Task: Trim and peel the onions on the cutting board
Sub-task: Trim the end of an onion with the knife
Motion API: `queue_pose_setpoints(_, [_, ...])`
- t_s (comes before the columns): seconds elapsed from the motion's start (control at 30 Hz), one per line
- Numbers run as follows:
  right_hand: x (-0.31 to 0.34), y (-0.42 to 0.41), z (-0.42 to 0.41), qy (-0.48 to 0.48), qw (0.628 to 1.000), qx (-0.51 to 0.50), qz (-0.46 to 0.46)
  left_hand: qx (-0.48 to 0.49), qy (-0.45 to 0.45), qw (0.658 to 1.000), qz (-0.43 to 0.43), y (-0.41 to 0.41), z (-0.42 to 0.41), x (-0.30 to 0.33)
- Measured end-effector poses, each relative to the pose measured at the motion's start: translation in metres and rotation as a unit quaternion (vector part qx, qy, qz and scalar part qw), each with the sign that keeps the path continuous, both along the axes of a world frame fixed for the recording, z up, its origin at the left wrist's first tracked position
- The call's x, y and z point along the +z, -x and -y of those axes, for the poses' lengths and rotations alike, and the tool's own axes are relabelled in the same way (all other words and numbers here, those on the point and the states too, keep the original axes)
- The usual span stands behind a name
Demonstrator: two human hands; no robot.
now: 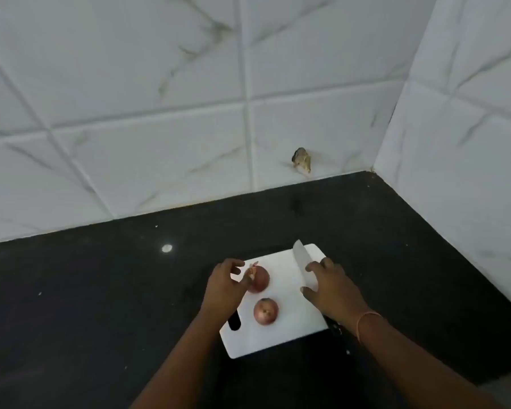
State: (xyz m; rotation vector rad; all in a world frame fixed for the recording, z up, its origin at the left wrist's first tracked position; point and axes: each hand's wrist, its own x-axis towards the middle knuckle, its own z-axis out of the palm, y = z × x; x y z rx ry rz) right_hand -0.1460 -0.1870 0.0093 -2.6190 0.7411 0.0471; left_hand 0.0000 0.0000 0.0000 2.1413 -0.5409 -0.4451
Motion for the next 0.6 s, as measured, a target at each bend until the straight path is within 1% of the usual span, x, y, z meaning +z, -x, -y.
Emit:
queue_pose_setpoints(0.03, [0.0, 0.006, 0.0, 0.0, 1.0, -0.012, -0.009, 0.016, 0.027, 0.999, -0.021, 0.007, 0.002, -0.002])
queue_pose_setpoints(0.07, [-0.002, 0.012, 0.002, -0.006, 0.999, -0.034, -0.009, 0.038, 0.03, 0.998, -0.028, 0.014, 0.004, -0.004])
queue_pose_setpoints(0.17, [-0.015, 0.033, 0.001, -0.04, 0.997, -0.062, -0.026, 0.069, 0.048, 0.996, -0.009, 0.04, -0.001, -0.019])
queue_pose_setpoints(0.23, [-0.021, 0.04, 0.0, -0.055, 0.996, -0.07, -0.018, 0.106, 0.056, 0.993, -0.009, 0.047, -0.004, -0.027])
queue_pose_setpoints(0.33, [-0.026, 0.043, -0.002, -0.065, 0.995, -0.075, 0.006, 0.136, 0.068, 0.988, -0.023, 0.047, -0.001, -0.033])
queue_pose_setpoints(0.43, [-0.031, 0.04, -0.007, -0.06, 0.996, -0.063, 0.016, 0.131, 0.082, 0.987, -0.031, 0.04, 0.009, -0.031])
queue_pose_setpoints(0.6, [-0.037, 0.038, -0.013, -0.029, 0.998, -0.056, 0.029, 0.06, 0.022, 0.997, -0.043, 0.018, 0.022, -0.034])
